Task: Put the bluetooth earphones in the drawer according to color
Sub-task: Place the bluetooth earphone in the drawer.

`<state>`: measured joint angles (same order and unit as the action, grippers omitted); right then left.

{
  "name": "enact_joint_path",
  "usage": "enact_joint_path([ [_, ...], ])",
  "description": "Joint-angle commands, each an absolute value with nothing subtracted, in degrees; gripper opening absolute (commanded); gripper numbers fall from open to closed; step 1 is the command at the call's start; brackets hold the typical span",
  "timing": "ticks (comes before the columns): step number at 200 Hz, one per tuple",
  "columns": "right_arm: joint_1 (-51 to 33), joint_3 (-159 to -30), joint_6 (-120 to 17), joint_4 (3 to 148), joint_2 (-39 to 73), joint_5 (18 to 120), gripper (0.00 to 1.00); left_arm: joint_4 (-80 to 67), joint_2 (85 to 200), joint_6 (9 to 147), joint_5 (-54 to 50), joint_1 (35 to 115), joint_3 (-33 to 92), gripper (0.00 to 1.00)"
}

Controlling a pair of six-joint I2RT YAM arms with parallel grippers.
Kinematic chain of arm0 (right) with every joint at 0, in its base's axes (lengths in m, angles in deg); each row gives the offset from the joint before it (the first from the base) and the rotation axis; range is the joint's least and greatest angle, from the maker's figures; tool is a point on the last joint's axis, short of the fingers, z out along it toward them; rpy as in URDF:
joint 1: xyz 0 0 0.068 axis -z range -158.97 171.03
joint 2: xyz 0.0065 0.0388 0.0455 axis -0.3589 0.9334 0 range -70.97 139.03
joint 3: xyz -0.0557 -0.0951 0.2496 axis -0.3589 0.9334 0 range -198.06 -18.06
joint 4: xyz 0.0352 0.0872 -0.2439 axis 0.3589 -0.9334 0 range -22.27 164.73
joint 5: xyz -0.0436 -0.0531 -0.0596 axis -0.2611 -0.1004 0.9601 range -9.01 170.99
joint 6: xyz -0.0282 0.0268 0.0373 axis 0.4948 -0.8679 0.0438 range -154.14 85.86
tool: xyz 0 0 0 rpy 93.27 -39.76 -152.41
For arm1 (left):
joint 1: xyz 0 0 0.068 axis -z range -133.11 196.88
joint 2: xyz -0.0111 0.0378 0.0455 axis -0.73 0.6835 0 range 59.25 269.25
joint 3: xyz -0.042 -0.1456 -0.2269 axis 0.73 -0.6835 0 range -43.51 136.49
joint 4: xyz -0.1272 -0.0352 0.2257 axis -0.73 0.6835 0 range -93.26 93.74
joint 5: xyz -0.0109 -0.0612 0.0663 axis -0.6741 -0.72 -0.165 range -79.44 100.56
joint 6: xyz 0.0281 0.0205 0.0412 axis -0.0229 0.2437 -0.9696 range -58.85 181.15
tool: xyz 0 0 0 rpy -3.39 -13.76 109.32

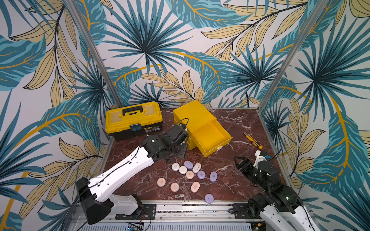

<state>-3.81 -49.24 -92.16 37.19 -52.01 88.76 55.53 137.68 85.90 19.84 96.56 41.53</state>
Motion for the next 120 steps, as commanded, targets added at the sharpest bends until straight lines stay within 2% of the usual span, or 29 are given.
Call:
enact_joint_path([
  [1,-3.7,-50.0,-93.2,33.8,-53.9,92.1,0.75,57.1,144.5,82.5,21.5,99.2,51.1,0.32],
  [42,-3.6,-51.0,-93.1,31.4,-55.5,92.7,0.75,57.5,157.4,79.9,20.6,101.4,66.6,0.29],
  [120,-3.7,-52.6,-91.9,30.0,-55.5,92.8,0.75,60.2,176.4,76.5,22.4,101.5,86.5,0.26],
])
